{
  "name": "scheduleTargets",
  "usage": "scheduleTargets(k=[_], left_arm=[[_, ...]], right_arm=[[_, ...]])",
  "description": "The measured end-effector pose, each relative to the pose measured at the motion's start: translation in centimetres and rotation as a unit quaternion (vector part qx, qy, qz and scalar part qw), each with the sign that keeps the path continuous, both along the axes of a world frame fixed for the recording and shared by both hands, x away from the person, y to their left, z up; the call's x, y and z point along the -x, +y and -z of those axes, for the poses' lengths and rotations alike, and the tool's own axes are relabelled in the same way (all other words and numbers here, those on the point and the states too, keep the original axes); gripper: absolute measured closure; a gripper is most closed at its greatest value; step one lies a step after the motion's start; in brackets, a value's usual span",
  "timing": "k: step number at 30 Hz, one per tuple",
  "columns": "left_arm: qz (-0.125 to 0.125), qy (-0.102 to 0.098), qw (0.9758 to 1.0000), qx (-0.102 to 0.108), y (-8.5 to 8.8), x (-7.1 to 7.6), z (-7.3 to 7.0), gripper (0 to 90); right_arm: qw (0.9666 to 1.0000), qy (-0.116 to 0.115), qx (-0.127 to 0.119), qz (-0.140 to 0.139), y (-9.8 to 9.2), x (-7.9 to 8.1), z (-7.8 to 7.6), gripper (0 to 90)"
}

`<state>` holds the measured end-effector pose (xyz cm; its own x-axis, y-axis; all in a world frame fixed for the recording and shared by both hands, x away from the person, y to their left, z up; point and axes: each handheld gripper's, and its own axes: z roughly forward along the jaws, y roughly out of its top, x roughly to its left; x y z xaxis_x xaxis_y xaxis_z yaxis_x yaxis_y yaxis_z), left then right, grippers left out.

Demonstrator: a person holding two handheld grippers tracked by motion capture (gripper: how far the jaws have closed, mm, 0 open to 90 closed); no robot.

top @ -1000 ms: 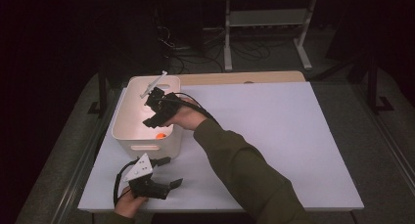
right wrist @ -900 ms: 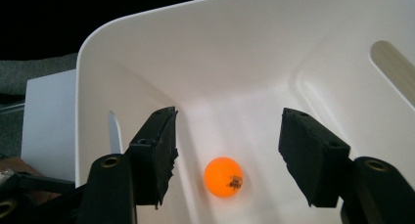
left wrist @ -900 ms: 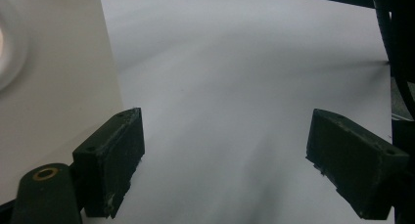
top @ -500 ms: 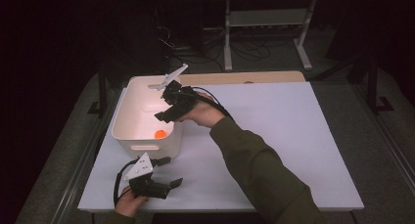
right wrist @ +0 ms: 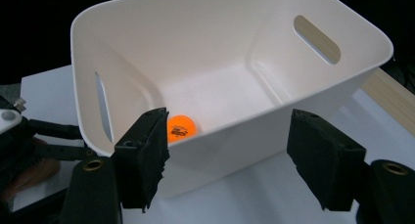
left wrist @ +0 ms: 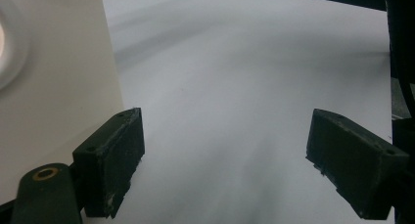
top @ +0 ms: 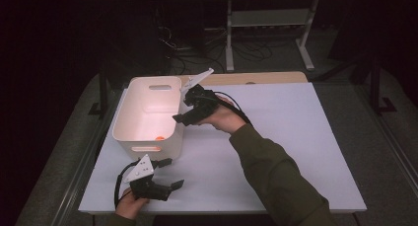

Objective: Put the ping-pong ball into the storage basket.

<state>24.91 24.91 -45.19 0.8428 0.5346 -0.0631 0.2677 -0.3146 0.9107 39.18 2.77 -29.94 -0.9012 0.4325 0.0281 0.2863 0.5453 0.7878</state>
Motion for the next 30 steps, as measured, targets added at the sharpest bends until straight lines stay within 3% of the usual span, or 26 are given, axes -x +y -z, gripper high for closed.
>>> scheduleTargets(k=[22, 30], left_arm=[[-0.001, 0.0, 1.0, 0.002, 0.0, 0.0, 0.0, 14.1], [-0.001, 0.0, 1.0, 0.001, 0.0, 0.0, 0.0, 14.1]], right_arm=[[0.998, -0.008, -0.024, 0.058, -5.7, 1.9, 4.1, 14.4], [0.9966, -0.011, -0.023, 0.079, -7.3, 2.7, 6.0, 12.7]])
